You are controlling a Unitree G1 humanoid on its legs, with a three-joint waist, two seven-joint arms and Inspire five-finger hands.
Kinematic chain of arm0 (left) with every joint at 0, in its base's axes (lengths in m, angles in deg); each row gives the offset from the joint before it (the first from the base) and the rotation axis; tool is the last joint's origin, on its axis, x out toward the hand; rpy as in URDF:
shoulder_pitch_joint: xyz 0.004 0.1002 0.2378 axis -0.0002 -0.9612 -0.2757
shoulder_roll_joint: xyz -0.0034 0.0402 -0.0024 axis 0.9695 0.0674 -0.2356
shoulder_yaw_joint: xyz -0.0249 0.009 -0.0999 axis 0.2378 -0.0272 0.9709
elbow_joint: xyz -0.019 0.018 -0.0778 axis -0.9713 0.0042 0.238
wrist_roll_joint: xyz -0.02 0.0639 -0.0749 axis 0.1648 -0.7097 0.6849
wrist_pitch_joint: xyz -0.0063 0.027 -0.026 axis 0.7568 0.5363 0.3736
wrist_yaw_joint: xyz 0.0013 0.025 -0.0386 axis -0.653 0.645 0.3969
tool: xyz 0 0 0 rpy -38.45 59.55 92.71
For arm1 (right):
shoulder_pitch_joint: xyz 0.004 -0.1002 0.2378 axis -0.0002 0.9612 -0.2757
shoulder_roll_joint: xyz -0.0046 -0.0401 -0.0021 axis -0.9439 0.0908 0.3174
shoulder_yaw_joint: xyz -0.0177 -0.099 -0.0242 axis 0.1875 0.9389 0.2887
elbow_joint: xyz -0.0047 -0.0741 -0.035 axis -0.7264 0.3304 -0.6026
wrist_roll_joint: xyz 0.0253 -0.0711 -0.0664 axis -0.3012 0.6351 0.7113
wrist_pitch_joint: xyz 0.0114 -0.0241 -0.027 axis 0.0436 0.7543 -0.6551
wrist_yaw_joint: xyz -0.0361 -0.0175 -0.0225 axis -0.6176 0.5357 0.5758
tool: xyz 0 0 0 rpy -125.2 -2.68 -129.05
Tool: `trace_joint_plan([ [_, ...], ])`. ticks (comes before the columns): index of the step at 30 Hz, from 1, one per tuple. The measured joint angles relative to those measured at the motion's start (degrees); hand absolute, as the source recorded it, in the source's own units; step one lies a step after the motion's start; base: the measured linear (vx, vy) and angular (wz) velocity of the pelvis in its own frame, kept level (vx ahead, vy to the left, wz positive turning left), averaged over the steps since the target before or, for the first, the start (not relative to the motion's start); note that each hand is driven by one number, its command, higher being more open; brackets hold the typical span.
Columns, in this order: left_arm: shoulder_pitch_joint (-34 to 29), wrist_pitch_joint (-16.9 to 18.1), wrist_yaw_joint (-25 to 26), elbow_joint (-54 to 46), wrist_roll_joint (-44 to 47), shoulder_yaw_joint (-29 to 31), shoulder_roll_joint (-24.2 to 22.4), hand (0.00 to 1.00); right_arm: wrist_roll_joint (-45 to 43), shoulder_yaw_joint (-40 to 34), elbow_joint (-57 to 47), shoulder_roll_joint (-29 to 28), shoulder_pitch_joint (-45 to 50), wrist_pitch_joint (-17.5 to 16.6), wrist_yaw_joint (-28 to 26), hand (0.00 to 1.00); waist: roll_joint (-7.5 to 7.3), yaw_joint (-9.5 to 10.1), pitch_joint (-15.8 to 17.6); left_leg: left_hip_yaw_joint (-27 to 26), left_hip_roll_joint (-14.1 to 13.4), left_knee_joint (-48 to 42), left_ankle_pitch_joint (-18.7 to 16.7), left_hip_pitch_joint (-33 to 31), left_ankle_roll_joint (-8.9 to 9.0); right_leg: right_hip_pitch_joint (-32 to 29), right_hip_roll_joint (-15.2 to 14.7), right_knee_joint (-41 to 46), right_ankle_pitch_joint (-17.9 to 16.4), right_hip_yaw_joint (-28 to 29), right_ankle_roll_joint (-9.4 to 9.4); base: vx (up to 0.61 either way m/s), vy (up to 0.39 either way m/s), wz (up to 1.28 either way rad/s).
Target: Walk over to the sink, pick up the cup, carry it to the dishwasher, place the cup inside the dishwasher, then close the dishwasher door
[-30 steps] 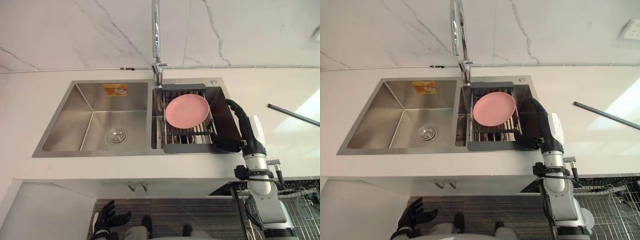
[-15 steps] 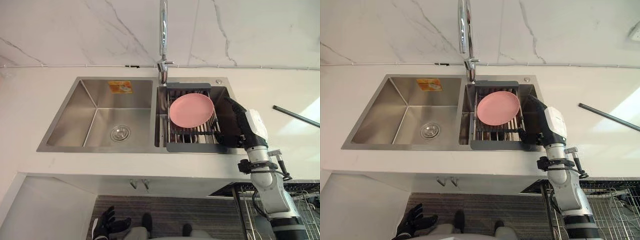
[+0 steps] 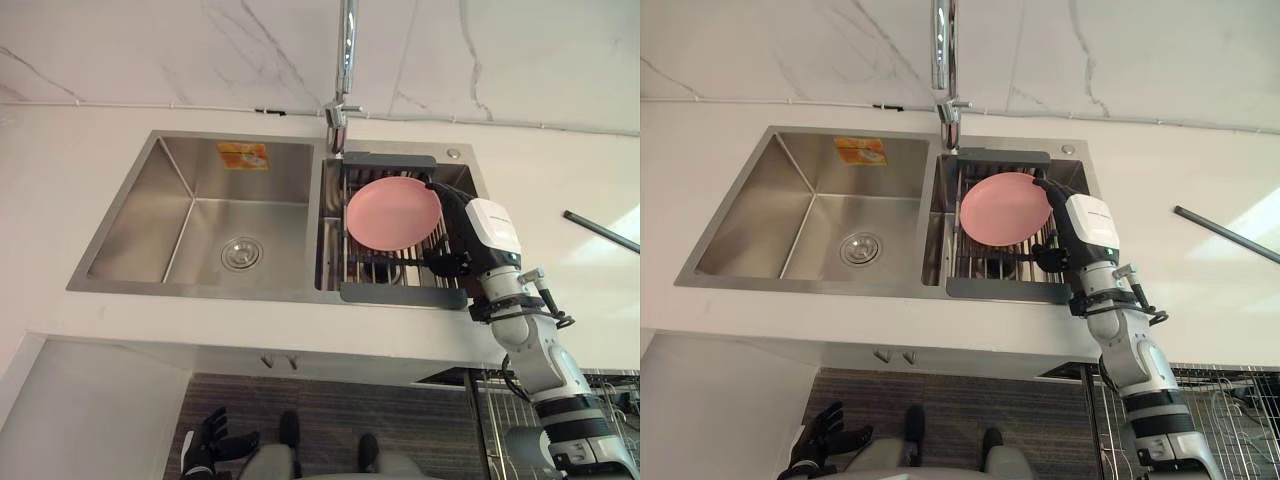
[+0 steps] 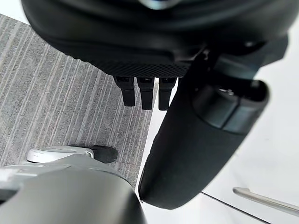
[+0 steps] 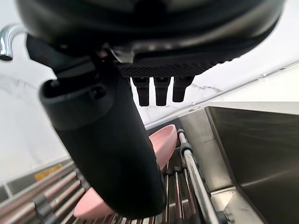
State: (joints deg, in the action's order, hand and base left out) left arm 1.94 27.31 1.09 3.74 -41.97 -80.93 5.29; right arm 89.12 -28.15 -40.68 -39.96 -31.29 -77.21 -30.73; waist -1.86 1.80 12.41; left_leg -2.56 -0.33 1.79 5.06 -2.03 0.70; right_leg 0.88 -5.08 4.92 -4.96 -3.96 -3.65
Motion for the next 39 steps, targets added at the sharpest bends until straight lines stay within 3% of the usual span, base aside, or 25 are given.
trace_joint_plan([
  [12, 1.5, 0.3, 0.1, -0.6, 1.4, -0.1, 0.3, 0.90, 2.8, 4.7, 7.9, 2.4, -10.8, 1.4, 0.2, 0.90, -0.18, 0.78, 3.7, 0.7, -0.1, -1.8, -0.2, -2.1, -0.30, -1.2, 0.0, 1.2, 0.0, -0.7, 0.01, 0.00, -0.002, 0.02],
  [13, 1.9, 0.3, 0.1, -0.4, 1.6, -0.2, 0.4, 0.90, 2.9, 5.0, 8.0, 2.4, -11.3, 1.4, 0.2, 0.30, -0.19, 0.96, 3.9, 0.7, -0.1, -1.8, -0.2, -2.2, -0.30, -1.4, 0.0, 1.2, 0.0, -0.6, 0.01, 0.00, 0.000, 0.00],
  [19, 3.0, 0.3, 0.1, -0.4, 1.7, -0.3, 0.6, 0.90, 5.4, 6.2, 10.9, 2.4, -15.0, 2.2, 0.2, 0.30, -0.40, 2.01, 4.1, 0.6, -0.1, -1.9, -0.2, -2.9, -0.32, -2.1, 0.0, 1.4, 0.0, -0.6, 0.07, 0.00, -0.001, -0.01],
  [30, 3.4, 0.4, 1.2, -0.6, 2.2, -0.3, 0.5, 0.90, 6.1, 5.9, 9.2, 2.3, -18.3, 2.2, 3.1, 0.30, -0.44, 2.13, 4.5, 0.6, -0.2, -1.9, -0.4, -3.3, -0.49, -2.6, 0.0, 1.6, 0.1, -0.7, 0.08, 0.00, -0.001, 0.00],
  [39, 3.4, 0.4, 1.2, -0.8, 2.1, -0.2, 0.6, 0.90, 7.1, 2.3, -5.0, 2.4, -12.0, 0.8, 4.1, 0.30, -0.46, 1.68, 4.5, 0.1, -0.4, -1.8, -1.0, -1.7, -0.27, -1.5, 0.2, 1.7, 0.1, 0.0, 0.08, 0.00, -0.006, -0.04],
])
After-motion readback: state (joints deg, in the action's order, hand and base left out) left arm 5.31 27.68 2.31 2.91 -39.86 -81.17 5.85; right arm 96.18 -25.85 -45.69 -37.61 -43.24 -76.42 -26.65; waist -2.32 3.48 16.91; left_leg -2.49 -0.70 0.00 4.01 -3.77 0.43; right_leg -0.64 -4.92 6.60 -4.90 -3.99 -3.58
